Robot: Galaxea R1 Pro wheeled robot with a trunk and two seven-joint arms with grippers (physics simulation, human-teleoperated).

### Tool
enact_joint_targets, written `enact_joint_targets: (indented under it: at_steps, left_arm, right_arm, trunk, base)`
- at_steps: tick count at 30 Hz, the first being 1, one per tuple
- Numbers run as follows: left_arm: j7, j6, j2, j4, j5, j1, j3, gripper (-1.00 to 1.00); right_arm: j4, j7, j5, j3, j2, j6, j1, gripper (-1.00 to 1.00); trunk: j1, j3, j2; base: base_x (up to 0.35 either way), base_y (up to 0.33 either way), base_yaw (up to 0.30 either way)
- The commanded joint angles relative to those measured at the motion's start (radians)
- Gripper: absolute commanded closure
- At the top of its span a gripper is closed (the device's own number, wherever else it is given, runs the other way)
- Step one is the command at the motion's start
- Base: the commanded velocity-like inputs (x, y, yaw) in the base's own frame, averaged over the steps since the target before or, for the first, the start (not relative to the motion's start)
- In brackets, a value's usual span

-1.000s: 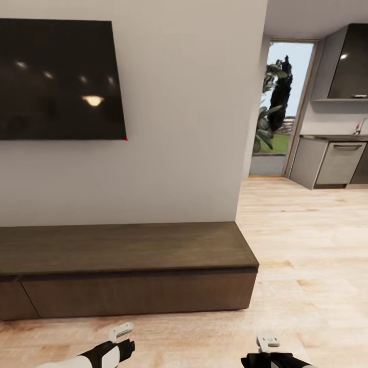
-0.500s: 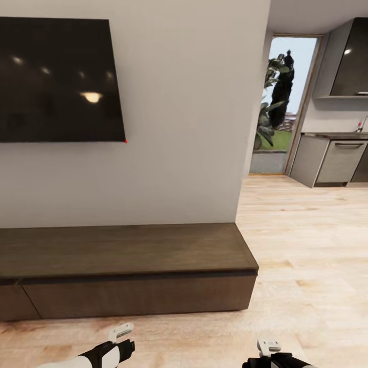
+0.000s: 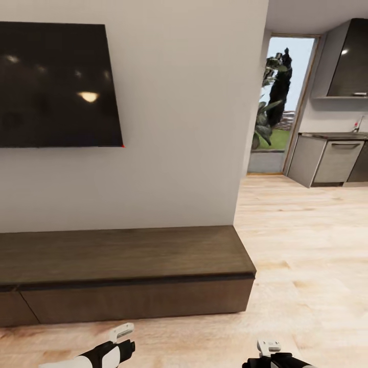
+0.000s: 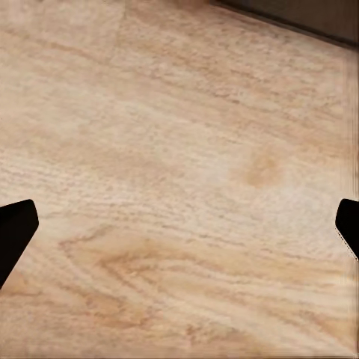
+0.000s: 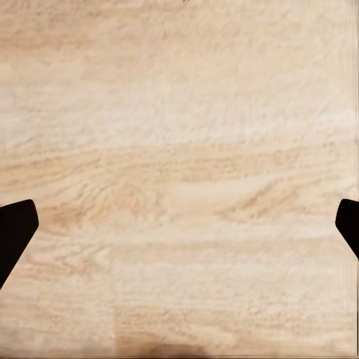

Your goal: Place each of the two pumpkins and all three candles from the living room inside a cabinet in the living room (use any cabinet), then make sure every cabinet is closed, and position the cauldron so it is next to a table in the living room.

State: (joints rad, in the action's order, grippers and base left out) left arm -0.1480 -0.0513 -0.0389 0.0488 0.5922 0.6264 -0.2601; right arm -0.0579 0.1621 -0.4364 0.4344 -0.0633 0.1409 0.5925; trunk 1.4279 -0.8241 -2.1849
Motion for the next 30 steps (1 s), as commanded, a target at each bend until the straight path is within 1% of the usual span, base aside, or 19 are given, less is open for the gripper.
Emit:
enact_joint_targets:
  at_steps: [1, 7, 22, 30]
  left_arm:
    - [-0.002, -0.002, -0.001, 0.001, 0.007, 0.001, -0.008, -1.0]
    - [-0.005, -0.002, -0.001, 0.002, 0.007, 0.001, -0.008, -1.0]
    - [-0.007, -0.003, -0.003, 0.001, 0.006, 0.001, -0.008, -1.0]
    - [-0.007, -0.002, -0.005, 0.001, 0.006, 0.0, -0.009, -1.0]
  right_arm:
    - [-0.002, 0.005, -0.01, 0.008, 0.0, 0.002, 0.001, -1.0]
    - [-0.002, 0.006, -0.01, 0.008, 0.0, 0.003, 0.001, -1.0]
    - [-0.002, 0.004, -0.01, 0.006, -0.001, 0.037, 0.001, -1.0]
    - [-0.002, 0.003, -0.01, 0.008, 0.0, 0.089, 0.001, -1.0]
  trunk:
    - [-0.004, 0.002, 0.007]
    - [-0.027, 0.021, 0.049]
    - [-0.085, 0.067, 0.154]
    - [-0.115, 0.083, 0.21]
  base:
    - [0.0, 0.0, -0.217]
    - [0.0, 0.0, -0.277]
    - [0.0, 0.0, -0.294]
    - [0.0, 0.0, -0.235]
